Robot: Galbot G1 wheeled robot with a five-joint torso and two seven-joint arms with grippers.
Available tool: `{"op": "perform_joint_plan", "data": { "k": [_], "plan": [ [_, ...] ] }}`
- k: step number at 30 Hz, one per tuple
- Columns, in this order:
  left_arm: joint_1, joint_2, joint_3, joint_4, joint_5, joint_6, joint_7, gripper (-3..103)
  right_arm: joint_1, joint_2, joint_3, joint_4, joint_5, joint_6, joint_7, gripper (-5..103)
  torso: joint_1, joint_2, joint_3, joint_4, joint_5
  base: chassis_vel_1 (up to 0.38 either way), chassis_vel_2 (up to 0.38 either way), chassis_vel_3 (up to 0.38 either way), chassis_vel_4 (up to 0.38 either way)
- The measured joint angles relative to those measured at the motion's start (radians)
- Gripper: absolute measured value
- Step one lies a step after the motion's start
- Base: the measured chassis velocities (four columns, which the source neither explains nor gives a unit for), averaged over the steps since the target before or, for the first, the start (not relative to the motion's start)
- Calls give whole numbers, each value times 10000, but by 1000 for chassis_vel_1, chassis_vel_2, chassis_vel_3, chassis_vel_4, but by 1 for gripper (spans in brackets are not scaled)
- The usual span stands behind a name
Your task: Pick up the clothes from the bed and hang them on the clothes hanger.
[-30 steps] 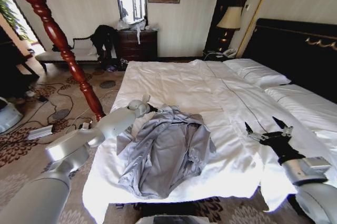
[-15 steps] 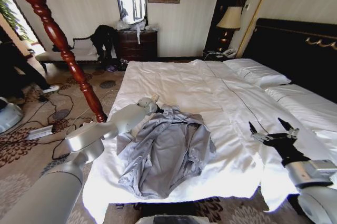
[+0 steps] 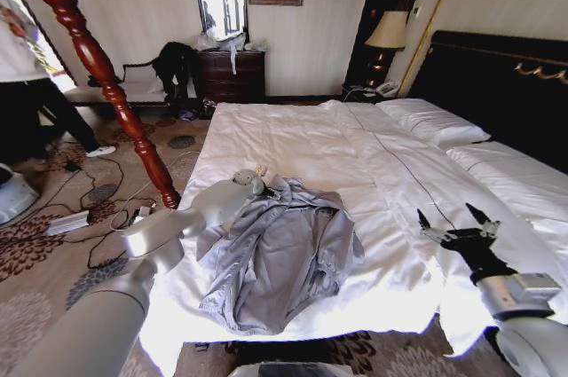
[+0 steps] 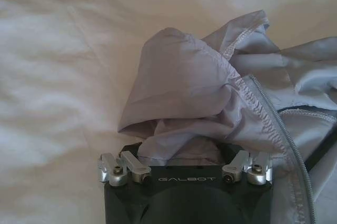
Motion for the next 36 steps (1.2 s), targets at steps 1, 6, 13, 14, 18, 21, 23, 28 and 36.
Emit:
{"op": "perform_joint_plan", "data": {
  "k": [1,6,13,14,18,21,23,28,36],
  "plan": [
    [44,-136,-110,198,34,-14,18,78,14,-5,-15,0,-1,0,2,100,1,0,0,0,1,0,0,0,0],
    [141,-400,-312,593,125,-28,42,64,32,-8,-41,-14,-3,0,26,100,0,0,-1,0,1,0,0,0,0],
    [224,-541,-599,905,219,-42,65,45,-2,29,-24,1,6,0,42,100,0,1,-1,0,1,0,0,0,0],
    [250,-537,-653,894,252,-42,64,40,-2,32,-23,0,6,0,43,100,0,1,-1,0,1,0,0,0,0],
    [327,-453,-739,708,270,-27,38,26,22,46,-85,8,-1,0,59,100,0,0,-1,0,0,0,0,0,0],
    [356,-408,-761,637,274,-26,3,24,42,65,-151,18,-20,0,70,100,0,0,-1,0,0,0,0,0,0],
    [400,-342,-797,505,288,-24,-64,24,49,97,-220,45,-44,-4,81,100,0,1,-1,-2,-1,0,0,0,0],
    [430,-136,-760,120,286,10,-160,24,60,145,-314,69,-92,-9,102,100,1,0,0,1,-1,0,0,0,0],
    [473,512,-669,-890,563,-208,-208,24,77,280,-468,3,-139,10,160,100,1,0,1,1,-1,0,0,0,0]
  ]
}}
